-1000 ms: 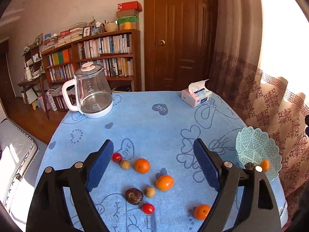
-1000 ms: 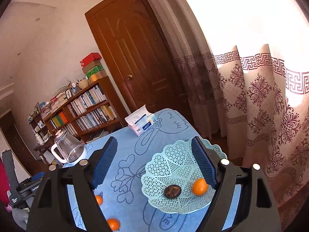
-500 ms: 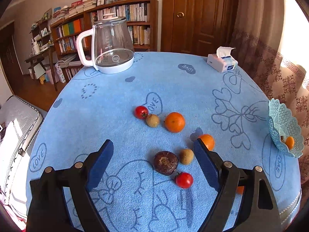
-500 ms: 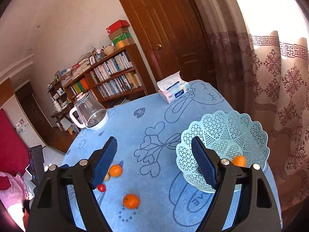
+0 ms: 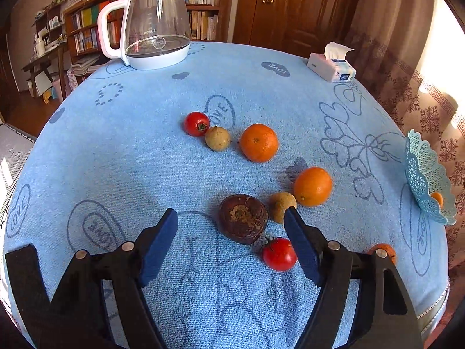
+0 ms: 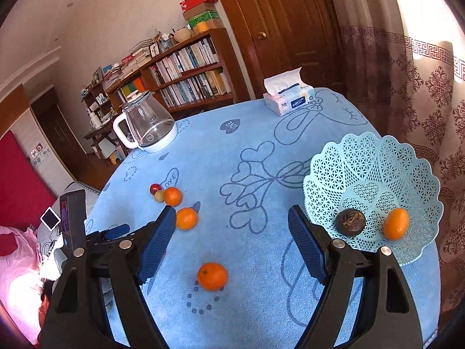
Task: Organize fruits
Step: 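Withdraw both tools from the basket back toward the fruits, then grasp the second dark brown fruit with the left tool while the right tool grasps an orange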
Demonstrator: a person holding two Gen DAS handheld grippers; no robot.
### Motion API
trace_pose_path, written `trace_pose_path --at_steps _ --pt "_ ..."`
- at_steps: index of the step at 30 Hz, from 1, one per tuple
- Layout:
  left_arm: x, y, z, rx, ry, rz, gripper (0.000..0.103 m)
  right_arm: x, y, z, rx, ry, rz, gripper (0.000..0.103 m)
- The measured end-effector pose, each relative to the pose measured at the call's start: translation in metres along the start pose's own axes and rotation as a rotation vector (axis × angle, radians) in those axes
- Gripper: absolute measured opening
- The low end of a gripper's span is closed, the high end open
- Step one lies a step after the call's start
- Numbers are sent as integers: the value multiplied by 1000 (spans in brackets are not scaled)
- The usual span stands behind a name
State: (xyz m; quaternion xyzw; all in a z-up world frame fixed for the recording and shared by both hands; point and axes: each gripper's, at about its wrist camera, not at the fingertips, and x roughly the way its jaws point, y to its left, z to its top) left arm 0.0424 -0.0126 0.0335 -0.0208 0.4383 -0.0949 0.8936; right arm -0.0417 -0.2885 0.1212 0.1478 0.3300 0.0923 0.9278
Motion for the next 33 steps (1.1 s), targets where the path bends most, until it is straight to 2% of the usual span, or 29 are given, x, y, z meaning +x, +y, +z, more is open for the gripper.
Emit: trace_pose_path --at_steps 4,9,12,19,24,28,33 --pt "7 -1 -1 -1 13 -23 63 14 0 -5 3 40 -1 81" --pt "17 1 -6 -4 27 -43 55 27 -2 -10 6 69 -14 81" --pt "17 2 -8 -5 9 -55 54 34 0 -15 -6 87 -17 81" --pt "17 4 -13 4 -39 -88 42 47 6 -23 -28 116 -1 81" --pt "15 9 -14 -19 -61 -118 42 61 3 -28 -18 156 19 81" --pt "5 16 -14 -50 -113 -139 42 68 4 -32 -27 181 34 81" --pt "-5 20 -12 -72 -178 -130 42 79 11 -39 -59 221 44 81"
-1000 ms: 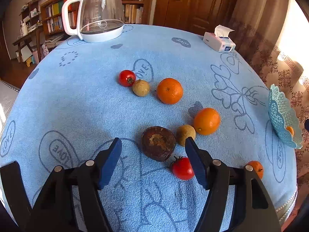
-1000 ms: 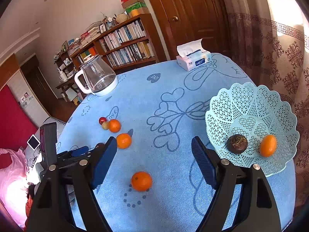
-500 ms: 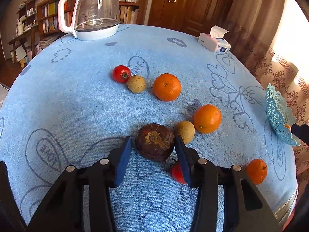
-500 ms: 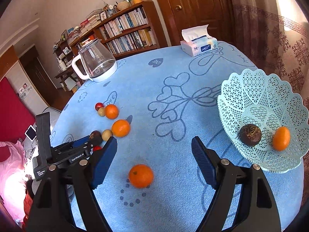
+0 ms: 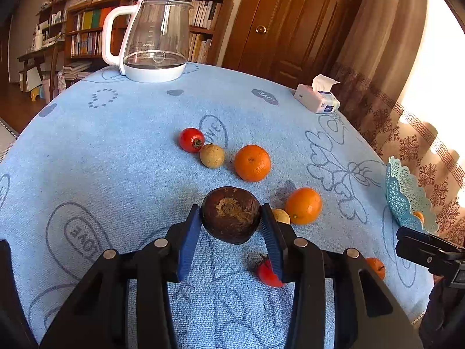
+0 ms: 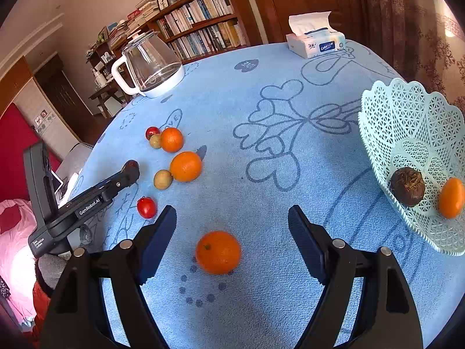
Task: Organize fruits
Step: 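Grasp the second dark brown fruit with the left tool while the right tool grasps an orange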
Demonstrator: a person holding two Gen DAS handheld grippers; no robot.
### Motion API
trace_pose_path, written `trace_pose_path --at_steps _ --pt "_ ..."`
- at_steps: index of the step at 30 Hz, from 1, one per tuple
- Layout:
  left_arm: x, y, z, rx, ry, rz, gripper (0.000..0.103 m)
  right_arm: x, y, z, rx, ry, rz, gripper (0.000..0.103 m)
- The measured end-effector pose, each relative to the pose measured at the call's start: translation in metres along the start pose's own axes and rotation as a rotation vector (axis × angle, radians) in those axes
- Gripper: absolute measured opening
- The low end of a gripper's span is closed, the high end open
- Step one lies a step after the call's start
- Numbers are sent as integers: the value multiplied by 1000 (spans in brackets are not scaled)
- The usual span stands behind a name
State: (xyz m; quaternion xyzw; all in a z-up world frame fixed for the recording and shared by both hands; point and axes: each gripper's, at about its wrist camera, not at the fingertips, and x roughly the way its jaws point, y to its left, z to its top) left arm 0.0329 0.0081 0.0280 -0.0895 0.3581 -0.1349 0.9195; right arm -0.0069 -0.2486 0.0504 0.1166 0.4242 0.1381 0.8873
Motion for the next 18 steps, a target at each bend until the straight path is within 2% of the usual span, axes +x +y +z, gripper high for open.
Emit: trace_pose_path --at_steps 2,9,18 --pt "-2 3 1 -13 -13 6 42 6 5 -3 -24 21 0 79" --pt "-1 9 1 -43 -14 22 42 35 15 -18 -89 127 -37 54" --pt "-1 10 -1 -41 -10 25 42 38 19 -23 -126 132 -55 53"
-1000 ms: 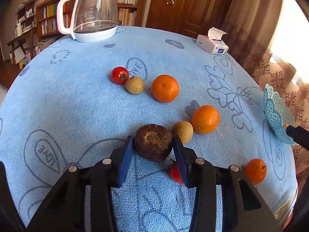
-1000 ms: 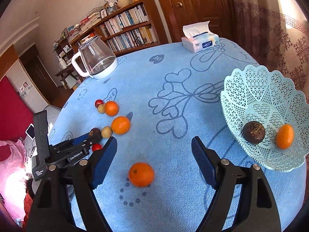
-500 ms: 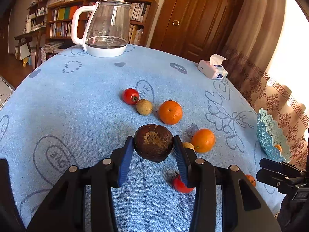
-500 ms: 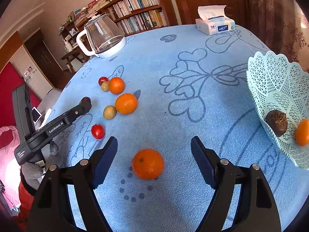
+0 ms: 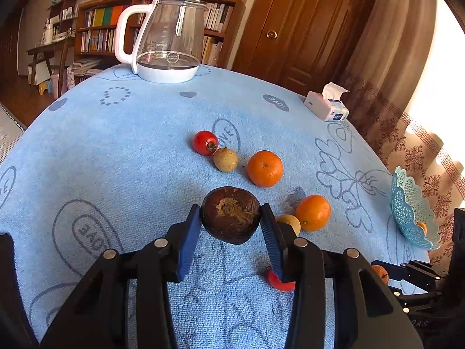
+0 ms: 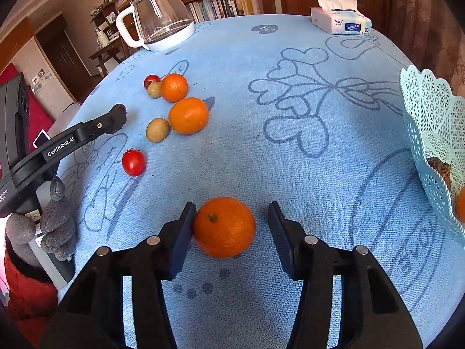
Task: Organize fruits
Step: 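Grasp the second dark brown fruit with the left tool while the right tool grasps an orange, then carry the orange into the basket and open the right tool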
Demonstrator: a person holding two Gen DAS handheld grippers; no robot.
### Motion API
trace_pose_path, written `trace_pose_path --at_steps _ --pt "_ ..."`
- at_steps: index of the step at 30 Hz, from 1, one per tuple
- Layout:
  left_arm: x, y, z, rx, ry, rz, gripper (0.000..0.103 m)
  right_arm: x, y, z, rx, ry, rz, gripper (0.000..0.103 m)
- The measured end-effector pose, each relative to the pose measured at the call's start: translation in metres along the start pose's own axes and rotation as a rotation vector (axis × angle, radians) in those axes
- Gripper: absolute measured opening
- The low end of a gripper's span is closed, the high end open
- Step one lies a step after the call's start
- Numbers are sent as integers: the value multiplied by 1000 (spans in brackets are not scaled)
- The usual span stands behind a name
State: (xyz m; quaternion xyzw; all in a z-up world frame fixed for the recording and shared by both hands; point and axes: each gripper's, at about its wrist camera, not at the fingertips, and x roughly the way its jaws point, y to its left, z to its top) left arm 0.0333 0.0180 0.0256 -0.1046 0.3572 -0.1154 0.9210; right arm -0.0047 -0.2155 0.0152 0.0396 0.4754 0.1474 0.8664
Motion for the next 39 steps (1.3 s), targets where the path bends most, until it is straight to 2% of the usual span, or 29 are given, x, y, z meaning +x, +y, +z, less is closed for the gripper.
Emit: trace_pose_path --at_steps 2,6,14,21,28,35,39 --pt "0 0 0 -1 2 1 42 1 3 0 -13 1 0 52" --pt "1 0 0 0 2 2 42 0 3 -1 -17 0 1 41" --pt "1 1 0 -5 1 5 42 -11 3 2 -3 -28 15 41" --pt "0 -1 -1 0 -2 9 42 -54 -10 15 38 -142 19 41" --pt "1 -1 -1 0 -2 10 42 -112 -46 25 131 -295 -1 41" --pt "-2 -2 -1 5 -11 18 42 -159 -93 26 256 -412 -54 41" --pt "-7 -6 -1 18 -22 11 42 -171 -122 22 338 -435 -109 41"
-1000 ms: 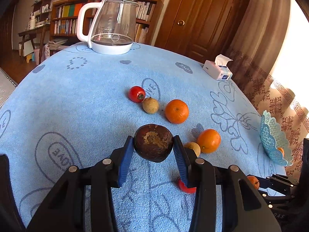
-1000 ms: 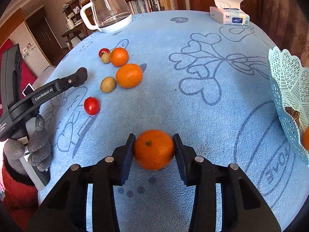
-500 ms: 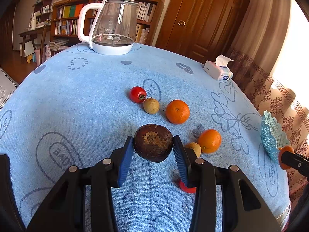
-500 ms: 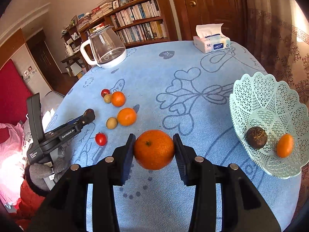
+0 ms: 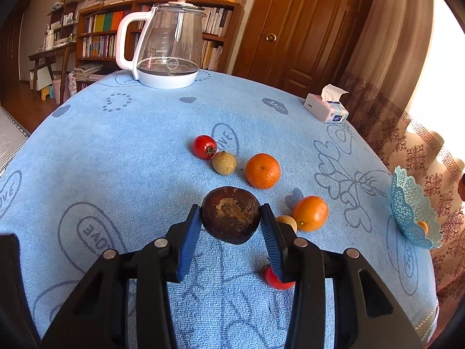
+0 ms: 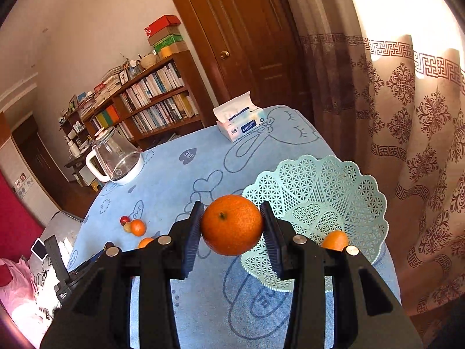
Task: Organize fruits
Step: 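Carry the orange into the basket and open the right tool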
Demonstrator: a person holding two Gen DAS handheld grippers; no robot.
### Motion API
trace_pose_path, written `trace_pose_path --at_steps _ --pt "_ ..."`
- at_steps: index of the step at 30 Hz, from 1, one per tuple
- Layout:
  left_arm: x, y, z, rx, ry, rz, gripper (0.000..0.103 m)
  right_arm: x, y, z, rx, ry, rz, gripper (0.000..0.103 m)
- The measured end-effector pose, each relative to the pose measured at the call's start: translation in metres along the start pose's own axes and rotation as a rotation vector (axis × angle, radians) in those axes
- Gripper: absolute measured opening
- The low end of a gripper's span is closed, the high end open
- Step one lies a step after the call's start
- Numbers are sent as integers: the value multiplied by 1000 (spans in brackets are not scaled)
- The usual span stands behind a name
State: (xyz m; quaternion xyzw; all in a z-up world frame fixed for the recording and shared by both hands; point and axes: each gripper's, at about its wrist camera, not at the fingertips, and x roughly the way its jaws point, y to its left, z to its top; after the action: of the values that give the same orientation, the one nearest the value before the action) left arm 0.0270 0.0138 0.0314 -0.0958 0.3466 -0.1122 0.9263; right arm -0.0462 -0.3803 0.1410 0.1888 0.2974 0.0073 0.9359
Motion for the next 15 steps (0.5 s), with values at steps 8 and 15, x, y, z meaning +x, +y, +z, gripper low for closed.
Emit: trace_pose_path --at_steps 8,15 --pt "-12 -8 2 15 -15 3 42 35 -47 -7 126 104 -76 41" --pt "-19 -18 3 32 -17 1 42 58 -68 -18 179 178 -110 41"
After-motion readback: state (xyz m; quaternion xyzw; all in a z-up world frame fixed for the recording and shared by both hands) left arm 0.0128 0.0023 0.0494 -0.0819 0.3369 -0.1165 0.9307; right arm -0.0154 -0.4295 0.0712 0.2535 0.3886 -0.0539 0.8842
